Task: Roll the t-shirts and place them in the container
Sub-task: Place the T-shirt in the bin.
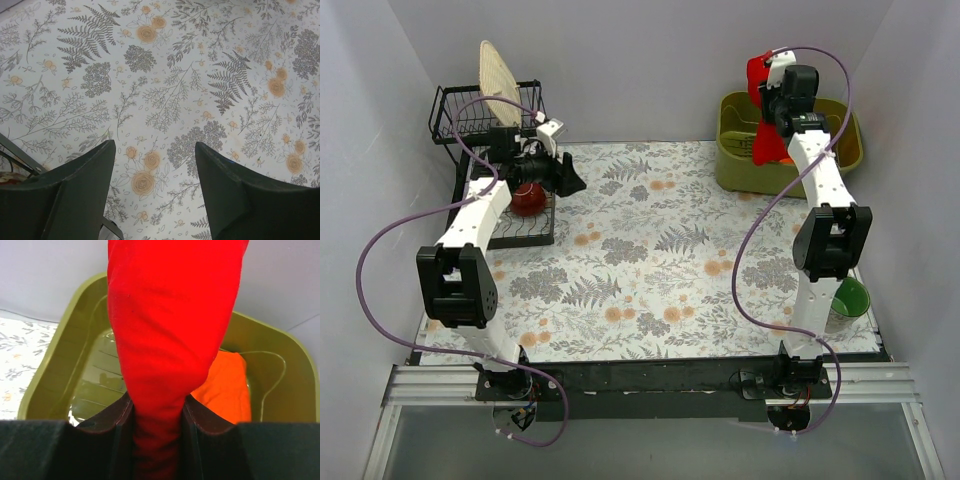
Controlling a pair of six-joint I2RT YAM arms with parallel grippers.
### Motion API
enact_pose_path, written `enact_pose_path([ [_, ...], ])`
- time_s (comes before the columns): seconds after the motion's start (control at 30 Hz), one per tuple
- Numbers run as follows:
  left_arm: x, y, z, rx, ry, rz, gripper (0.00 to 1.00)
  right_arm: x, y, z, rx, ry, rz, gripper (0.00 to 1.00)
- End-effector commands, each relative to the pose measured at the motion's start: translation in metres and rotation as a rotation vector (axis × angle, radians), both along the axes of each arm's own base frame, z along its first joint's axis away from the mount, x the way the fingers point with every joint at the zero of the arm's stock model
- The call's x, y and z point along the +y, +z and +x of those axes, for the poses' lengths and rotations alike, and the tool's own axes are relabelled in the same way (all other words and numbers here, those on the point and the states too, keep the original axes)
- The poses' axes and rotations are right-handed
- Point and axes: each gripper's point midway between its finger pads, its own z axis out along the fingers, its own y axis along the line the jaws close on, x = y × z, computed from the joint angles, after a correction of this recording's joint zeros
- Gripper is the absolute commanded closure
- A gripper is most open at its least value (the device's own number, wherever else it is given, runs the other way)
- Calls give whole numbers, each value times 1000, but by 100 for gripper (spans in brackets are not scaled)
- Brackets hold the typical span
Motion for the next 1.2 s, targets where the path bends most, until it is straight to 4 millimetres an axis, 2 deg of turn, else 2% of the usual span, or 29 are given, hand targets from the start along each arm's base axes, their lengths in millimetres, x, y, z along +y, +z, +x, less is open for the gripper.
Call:
enact_pose_path([
  [0.0,-11,-2,-3,10,-27,-9,35,-4,68,10,-227,-65,-46,99],
  [0.03,-11,-3,-3,9,-31,-4,35,-6,57,17,-215,-68,-53,99],
  [0.1,-14,-6,-2,16,-37,1,35,-16,47,22,-197,-100,-54,99],
  [0.13,-14,-8,-2,20,-38,4,35,-22,33,25,-173,-117,-68,99],
  [0.23,-15,-14,-1,35,-39,6,35,-38,9,29,-130,-154,-93,99],
  [0.4,-16,-26,-1,64,-43,9,35,-67,-14,31,-92,-205,-144,99],
  [0.47,-16,-30,-2,72,-45,12,35,-67,-24,35,-79,-189,-166,99],
  [0.5,-15,-33,-2,81,-42,16,35,-87,-32,37,-65,-217,-177,99],
  [0.57,-16,-37,-3,91,-43,20,35,-93,-41,40,-46,-219,-192,99],
  [0.6,-15,-39,-4,97,-42,21,35,-96,-54,43,-25,-215,-194,99],
  [0.67,-14,-44,-5,107,-37,29,35,-93,-63,47,-12,-189,-192,99],
  [0.8,-11,-59,-10,145,-29,51,35,-89,-94,55,32,-155,-188,99],
  [1.17,-11,-73,-13,185,-35,68,34,-96,-137,69,71,-180,-218,99],
])
